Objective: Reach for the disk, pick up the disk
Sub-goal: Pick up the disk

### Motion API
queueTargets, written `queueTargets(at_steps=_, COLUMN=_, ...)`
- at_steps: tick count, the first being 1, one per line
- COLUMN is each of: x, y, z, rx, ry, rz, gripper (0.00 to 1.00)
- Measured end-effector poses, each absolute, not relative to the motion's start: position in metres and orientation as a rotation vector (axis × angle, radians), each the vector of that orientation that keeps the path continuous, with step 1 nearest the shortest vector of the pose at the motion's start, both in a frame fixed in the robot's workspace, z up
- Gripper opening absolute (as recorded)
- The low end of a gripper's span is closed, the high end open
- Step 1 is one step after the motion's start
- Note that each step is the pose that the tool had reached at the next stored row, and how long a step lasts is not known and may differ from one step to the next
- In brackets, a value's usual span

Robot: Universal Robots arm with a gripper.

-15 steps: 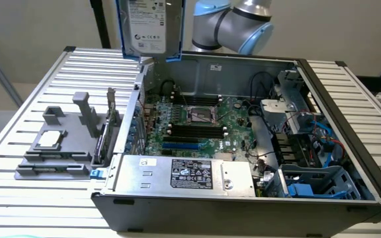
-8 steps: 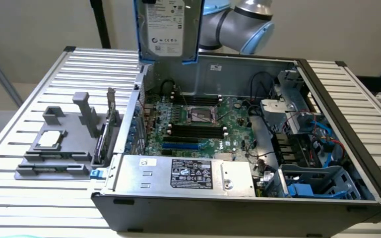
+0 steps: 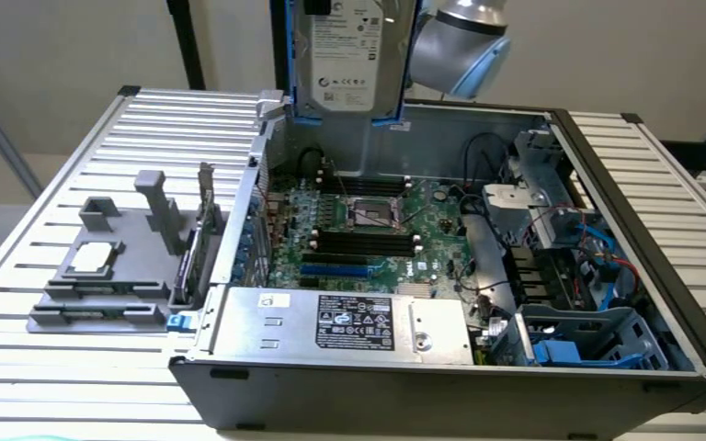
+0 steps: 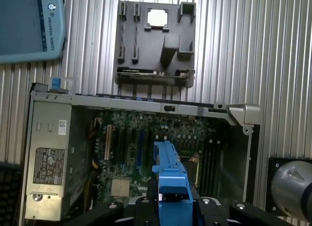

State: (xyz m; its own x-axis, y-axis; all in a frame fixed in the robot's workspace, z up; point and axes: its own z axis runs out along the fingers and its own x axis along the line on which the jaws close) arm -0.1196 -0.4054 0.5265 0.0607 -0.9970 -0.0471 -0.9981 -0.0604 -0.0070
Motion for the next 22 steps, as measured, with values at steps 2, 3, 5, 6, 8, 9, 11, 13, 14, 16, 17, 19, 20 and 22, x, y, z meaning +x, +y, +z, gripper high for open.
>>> queueTargets(at_steps=2, x=-0.112, y=-0.408, z=0.526, rx=-2.259, ry=2.125, rz=0.043, gripper=0.33)
queueTargets(at_steps=3, x=-0.108, y=-0.409, z=0.526, rx=-2.258, ry=2.125, rz=0.042, gripper=0.33)
queueTargets(at_steps=5, x=-0.100, y=-0.412, z=0.525, rx=-2.257, ry=2.123, rz=0.039, gripper=0.33)
queueTargets(at_steps=6, x=-0.097, y=-0.414, z=0.524, rx=-2.256, ry=2.123, rz=0.038, gripper=0.33)
queueTargets(at_steps=8, x=-0.090, y=-0.417, z=0.523, rx=-2.255, ry=2.121, rz=0.035, gripper=0.33)
queueTargets(at_steps=9, x=-0.087, y=-0.419, z=0.523, rx=-2.254, ry=2.121, rz=0.034, gripper=0.33)
queueTargets(at_steps=11, x=-0.082, y=-0.424, z=0.521, rx=-2.253, ry=2.120, rz=0.032, gripper=0.33)
queueTargets(at_steps=13, x=-0.077, y=-0.428, z=0.521, rx=-2.253, ry=2.120, rz=0.031, gripper=0.33)
queueTargets(at_steps=14, x=-0.075, y=-0.431, z=0.520, rx=-2.253, ry=2.120, rz=0.030, gripper=0.33)
queueTargets(at_steps=16, x=-0.071, y=-0.436, z=0.519, rx=-2.253, ry=2.119, rz=0.030, gripper=0.33)
queueTargets(at_steps=17, x=-0.070, y=-0.438, z=0.519, rx=-2.253, ry=2.119, rz=0.030, gripper=0.33)
queueTargets(at_steps=19, x=-0.066, y=-0.444, z=0.518, rx=-2.253, ry=2.119, rz=0.030, gripper=0.33)
queueTargets(at_steps=20, x=-0.064, y=-0.446, z=0.518, rx=-2.253, ry=2.119, rz=0.030, gripper=0.33)
queueTargets(at_steps=22, x=-0.061, y=-0.451, z=0.517, rx=-2.253, ry=2.119, rz=0.030, gripper=0.33)
